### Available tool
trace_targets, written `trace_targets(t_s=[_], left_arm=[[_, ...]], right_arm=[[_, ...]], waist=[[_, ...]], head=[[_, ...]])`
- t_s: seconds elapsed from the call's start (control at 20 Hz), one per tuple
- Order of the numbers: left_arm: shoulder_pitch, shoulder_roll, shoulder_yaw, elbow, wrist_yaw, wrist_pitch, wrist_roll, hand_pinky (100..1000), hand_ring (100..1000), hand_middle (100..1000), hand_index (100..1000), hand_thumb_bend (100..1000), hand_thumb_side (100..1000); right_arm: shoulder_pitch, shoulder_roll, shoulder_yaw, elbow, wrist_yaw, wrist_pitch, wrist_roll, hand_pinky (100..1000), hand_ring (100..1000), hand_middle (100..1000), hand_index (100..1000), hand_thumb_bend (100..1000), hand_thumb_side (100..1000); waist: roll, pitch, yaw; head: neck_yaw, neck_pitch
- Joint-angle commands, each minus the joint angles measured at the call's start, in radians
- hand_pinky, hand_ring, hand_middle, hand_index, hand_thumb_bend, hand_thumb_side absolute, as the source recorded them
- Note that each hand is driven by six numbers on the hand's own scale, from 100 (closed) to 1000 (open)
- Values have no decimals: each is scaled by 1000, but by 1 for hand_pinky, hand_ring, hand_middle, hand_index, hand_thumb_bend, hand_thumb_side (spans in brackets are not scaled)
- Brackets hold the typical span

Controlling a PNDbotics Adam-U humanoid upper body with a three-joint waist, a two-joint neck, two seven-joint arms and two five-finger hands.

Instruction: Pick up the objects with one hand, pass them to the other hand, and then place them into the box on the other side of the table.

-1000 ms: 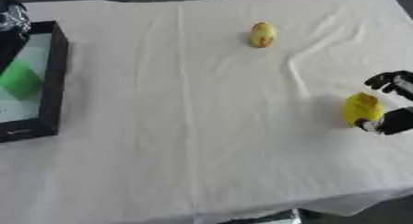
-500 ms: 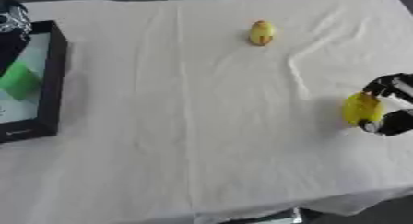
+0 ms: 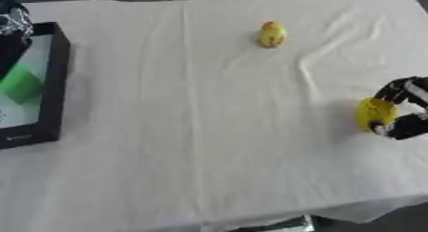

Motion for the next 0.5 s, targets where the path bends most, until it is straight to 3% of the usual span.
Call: trace_targets(t_s=[0.05, 0.5], left_arm=[[-9, 14, 4, -22, -1, -4, 0, 643, 679, 635, 749, 100, 562], [-4, 15, 0, -21, 0, -2, -4, 645, 681, 636, 749, 100, 570]], right_arm=[[-10, -18, 2, 8, 15, -3, -4, 845, 762, 638, 726, 373, 100], [-4, -15, -5, 3, 63, -3, -3, 845, 762, 658, 753, 376, 100]], waist=[[-2, -12, 2], [-3, -11, 0]], head=[[1, -13], [2, -10]])
